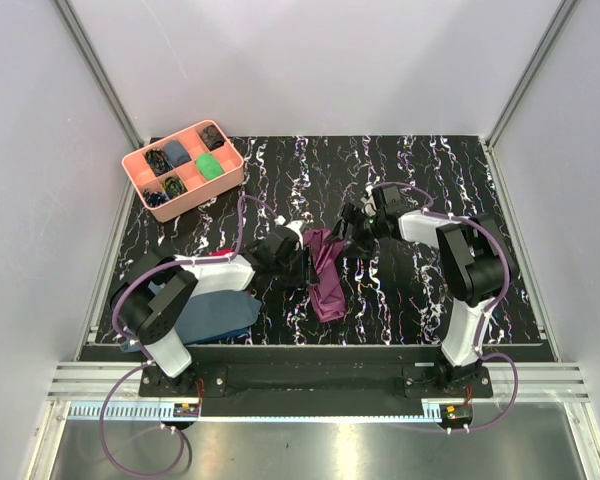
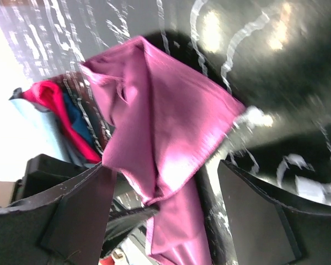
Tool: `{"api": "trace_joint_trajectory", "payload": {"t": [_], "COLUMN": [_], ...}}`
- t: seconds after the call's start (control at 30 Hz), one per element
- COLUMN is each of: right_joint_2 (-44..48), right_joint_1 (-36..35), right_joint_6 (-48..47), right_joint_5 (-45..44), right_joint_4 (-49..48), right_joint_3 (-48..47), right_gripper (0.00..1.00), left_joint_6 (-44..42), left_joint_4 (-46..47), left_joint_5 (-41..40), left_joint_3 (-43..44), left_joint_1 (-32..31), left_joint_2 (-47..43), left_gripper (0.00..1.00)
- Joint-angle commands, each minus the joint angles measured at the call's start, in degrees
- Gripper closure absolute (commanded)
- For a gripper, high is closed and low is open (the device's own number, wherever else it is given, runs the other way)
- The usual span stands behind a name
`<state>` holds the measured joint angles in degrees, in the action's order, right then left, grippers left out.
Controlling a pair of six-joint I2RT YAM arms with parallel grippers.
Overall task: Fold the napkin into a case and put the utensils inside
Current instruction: Stuff the top corner of the smaller-rectangle-folded napkin at the center of the board.
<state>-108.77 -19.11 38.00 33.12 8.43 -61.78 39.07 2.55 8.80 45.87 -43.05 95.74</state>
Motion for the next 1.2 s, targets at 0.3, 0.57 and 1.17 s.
{"api": "trace_joint_trajectory", "payload": {"t": [0.3,0.57,1.17], "right_joint_2": [-2.15,-1.88,-8.65], "right_joint_1": [-0.31,-1.54,-9.36], "right_joint_6": [-1.26,-0.56,1.82], "right_joint_5": [2.73,6.34,2.64], "right_joint_4": [-7.81,-7.81,3.09], "right_joint_3": [-3.44,-5.37,-18.72], "right_gripper": [0.22,0.47,0.66], "left_joint_6": [-0.66,-0.84,-1.54], "left_joint_4": [1.67,1.67,0.62], "left_joint_5": [1.13,1.22,1.48], "left_joint_3": [-1.48,-1.66,-2.71], "left_joint_1": [0.07,0.07,0.07], "left_joint_2": [-0.56,-0.73,-4.5], "left_gripper": [0.58,0.59,0.52]}}
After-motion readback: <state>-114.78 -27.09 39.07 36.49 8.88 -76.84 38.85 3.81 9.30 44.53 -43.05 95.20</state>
